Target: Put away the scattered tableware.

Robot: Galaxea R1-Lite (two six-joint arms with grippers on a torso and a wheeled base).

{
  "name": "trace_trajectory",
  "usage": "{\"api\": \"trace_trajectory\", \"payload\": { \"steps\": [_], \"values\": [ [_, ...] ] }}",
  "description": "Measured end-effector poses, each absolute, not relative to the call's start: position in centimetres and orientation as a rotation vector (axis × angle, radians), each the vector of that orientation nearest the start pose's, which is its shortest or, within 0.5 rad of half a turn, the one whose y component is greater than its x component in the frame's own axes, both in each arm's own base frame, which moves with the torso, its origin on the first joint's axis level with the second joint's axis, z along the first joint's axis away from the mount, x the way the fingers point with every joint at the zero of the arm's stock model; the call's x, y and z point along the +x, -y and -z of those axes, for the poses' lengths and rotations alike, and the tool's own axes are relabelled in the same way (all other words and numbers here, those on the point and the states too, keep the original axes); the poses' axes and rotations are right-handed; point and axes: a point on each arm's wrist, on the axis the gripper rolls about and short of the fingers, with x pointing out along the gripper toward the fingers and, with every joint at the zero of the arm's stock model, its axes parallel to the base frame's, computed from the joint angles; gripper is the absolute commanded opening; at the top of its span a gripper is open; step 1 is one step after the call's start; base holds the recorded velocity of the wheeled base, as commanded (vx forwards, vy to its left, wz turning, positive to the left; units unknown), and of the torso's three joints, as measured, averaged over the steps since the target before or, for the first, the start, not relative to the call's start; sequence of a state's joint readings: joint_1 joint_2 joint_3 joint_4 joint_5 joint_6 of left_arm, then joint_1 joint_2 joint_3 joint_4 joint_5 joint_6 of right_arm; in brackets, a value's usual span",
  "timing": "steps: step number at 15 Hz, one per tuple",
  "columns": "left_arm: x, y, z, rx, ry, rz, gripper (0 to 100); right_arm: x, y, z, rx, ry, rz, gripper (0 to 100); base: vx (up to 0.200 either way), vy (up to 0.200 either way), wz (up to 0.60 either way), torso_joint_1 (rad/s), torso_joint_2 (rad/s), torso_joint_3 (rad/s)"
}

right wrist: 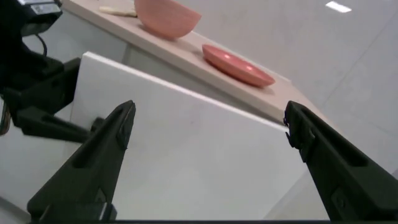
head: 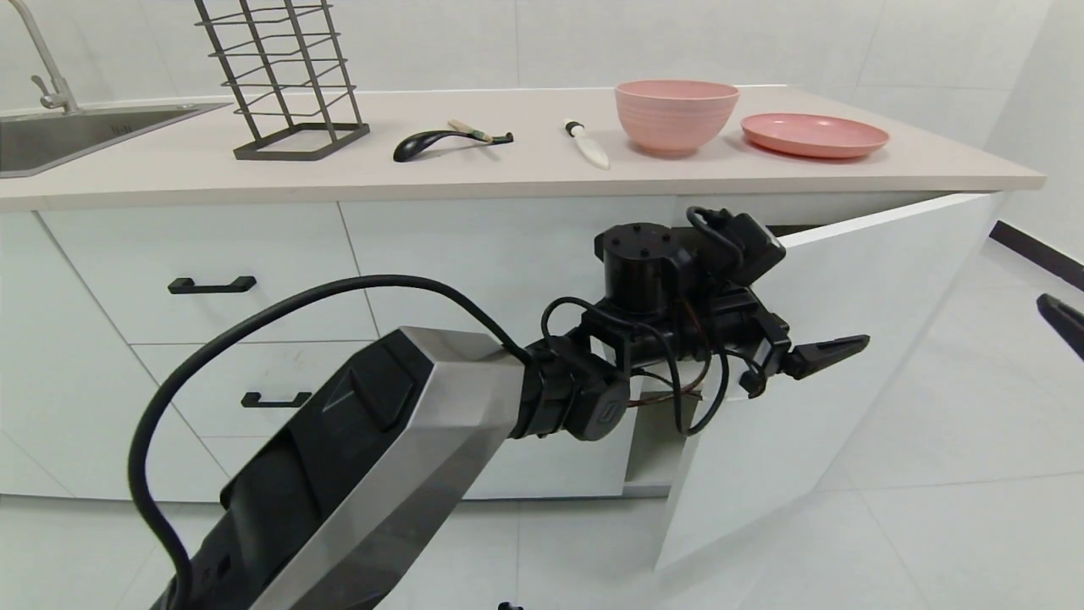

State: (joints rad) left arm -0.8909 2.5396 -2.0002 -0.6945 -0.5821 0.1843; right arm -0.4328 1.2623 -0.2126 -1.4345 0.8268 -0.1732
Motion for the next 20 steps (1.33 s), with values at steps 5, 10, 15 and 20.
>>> {"api": "trace_trajectory", "payload": {
  "steps": [5, 10, 15, 20],
  "values": [
    [27.6, 45.6, -15.7, 0.103, 0.332, 1.544, 100, 14.0, 4.8, -24.3, -0.455, 0.472, -0.333, 100, 0.000, 0.000, 0.00, 0.000, 0.00, 0.000],
    [24.9, 47.0, -14.6, 0.094, 0.323, 1.593, 100, 13.5, 4.6, -25.8, -0.492, 0.529, -0.315, 100, 0.000, 0.000, 0.00, 0.000, 0.00, 0.000],
    [22.5, 48.7, -13.9, 0.076, 0.312, 1.652, 100, 13.0, 4.4, -26.3, -0.509, 0.553, -0.312, 100, 0.000, 0.000, 0.00, 0.000, 0.00, 0.000],
    [20.1, 50.6, -12.2, 0.037, 0.266, 1.690, 100, 12.2, 4.1, -27.8, -0.544, 0.613, -0.281, 100, 0.000, 0.000, 0.00, 0.000, 0.00, 0.000]
  ]
}}
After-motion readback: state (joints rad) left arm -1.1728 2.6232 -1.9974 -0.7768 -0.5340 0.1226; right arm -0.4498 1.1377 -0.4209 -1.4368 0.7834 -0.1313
